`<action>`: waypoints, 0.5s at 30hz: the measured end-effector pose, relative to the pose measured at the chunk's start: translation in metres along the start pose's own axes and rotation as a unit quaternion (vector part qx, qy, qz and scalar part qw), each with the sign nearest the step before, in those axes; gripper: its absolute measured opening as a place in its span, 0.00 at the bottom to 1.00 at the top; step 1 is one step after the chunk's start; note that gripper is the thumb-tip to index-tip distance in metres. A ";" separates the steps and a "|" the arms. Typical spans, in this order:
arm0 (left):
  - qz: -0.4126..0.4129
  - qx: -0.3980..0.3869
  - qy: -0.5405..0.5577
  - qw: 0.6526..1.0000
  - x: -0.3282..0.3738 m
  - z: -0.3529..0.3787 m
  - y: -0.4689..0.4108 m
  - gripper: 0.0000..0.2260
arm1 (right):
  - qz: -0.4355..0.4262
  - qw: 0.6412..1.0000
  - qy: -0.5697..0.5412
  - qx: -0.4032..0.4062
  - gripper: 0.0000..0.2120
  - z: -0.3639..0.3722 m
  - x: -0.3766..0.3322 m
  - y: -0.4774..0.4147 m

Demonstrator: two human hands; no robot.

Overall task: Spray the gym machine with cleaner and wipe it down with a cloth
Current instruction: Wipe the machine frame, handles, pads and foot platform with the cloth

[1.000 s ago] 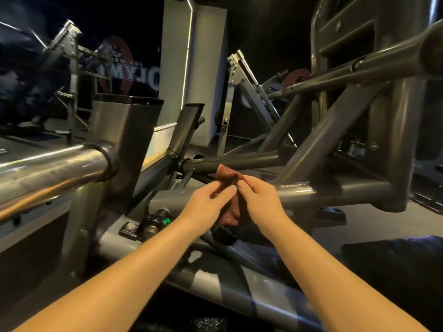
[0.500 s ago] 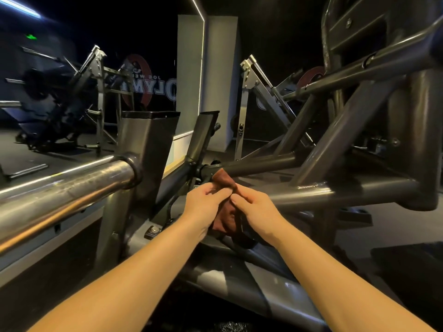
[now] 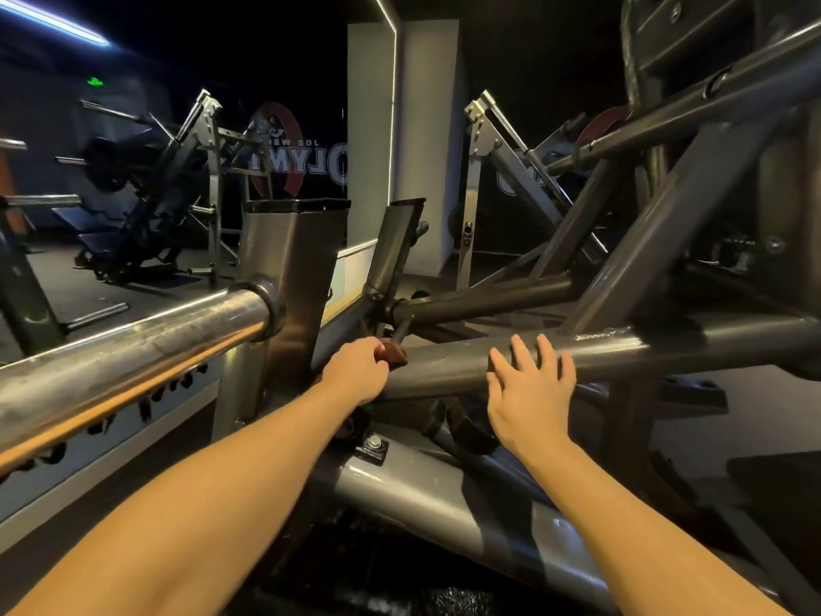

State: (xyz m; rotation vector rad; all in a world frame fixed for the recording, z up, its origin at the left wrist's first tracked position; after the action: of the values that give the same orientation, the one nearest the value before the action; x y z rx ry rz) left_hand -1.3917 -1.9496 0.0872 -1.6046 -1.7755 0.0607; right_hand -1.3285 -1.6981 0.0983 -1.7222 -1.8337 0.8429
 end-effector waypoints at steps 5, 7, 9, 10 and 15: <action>-0.015 -0.022 0.023 0.999 -0.009 0.004 -0.011 0.14 | -0.004 1.000 -0.004 0.031 0.23 0.006 0.002 0.003; -0.022 -0.033 0.022 0.999 -0.017 0.008 -0.015 0.16 | -0.002 0.999 -0.010 0.034 0.23 0.006 0.003 0.004; -0.007 -0.072 -0.002 0.997 -0.024 0.018 -0.021 0.20 | -0.001 0.999 -0.016 0.038 0.23 0.006 0.003 0.003; 0.009 -0.102 -0.028 0.994 -0.025 0.023 -0.023 0.21 | -0.002 0.999 -0.017 0.040 0.23 0.007 0.003 0.003; 0.042 -0.157 -0.066 0.985 -0.008 0.027 -0.030 0.20 | -0.007 0.999 -0.018 0.049 0.23 0.007 0.005 0.002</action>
State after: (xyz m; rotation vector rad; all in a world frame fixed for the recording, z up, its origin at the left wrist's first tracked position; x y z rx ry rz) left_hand -1.4323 -1.9521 0.0780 -1.9376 -1.8895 -0.0793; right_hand -1.3326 -1.6939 0.0912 -1.6429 -1.7951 0.9480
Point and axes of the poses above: each hand's wrist, its own y-axis away from the middle knuckle, its own z-axis out of the palm, x = y × z, the point moved 7 cm from there along -y, towards the middle knuckle, and after that the axes turned 14 degrees about x, right-handed, at the moved point
